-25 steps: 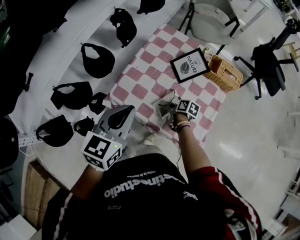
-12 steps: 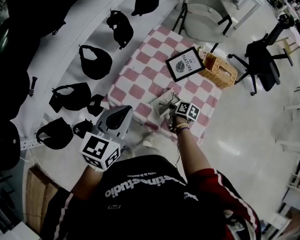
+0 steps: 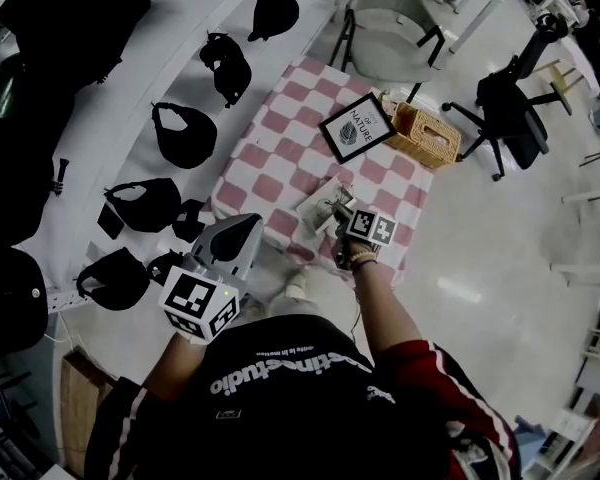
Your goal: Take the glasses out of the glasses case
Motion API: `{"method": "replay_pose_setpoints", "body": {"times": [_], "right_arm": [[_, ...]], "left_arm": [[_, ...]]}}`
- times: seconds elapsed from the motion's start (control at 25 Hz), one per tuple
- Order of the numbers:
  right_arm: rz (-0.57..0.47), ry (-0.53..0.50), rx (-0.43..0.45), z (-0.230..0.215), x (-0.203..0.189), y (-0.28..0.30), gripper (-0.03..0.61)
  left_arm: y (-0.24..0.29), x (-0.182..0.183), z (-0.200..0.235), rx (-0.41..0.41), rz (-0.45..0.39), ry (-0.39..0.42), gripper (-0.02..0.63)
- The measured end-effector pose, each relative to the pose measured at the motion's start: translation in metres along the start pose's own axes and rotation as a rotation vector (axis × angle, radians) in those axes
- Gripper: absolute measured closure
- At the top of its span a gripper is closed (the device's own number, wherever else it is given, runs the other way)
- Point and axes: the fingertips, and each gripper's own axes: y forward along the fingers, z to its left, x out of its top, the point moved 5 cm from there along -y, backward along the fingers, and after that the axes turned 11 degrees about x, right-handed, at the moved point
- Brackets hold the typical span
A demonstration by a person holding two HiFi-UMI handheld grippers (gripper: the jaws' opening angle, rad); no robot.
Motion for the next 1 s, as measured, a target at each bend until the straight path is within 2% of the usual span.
{"method": "replay_pose_setpoints", "body": {"times": [0.4, 0.56, 1.0], "right_arm": [[-0.029, -0.212, 0.017, 0.035, 0.005, -0.013, 0.577], [-0.048, -0.332, 0.014, 0.053, 0.01, -0.023, 0.577], [-0.099, -0.609, -0.032, 0.095, 0.028, -0.055, 0.577]], "left_arm": [[-0.006, 0.004, -0.001, -0.031, -0.007, 0.01, 0.607], [-0.008, 0.005, -0.004, -0.047, -0.013, 0.014, 0.607], [-0.01, 0.014, -0.003, -0.089, -0.045, 0.025, 0.607]]}}
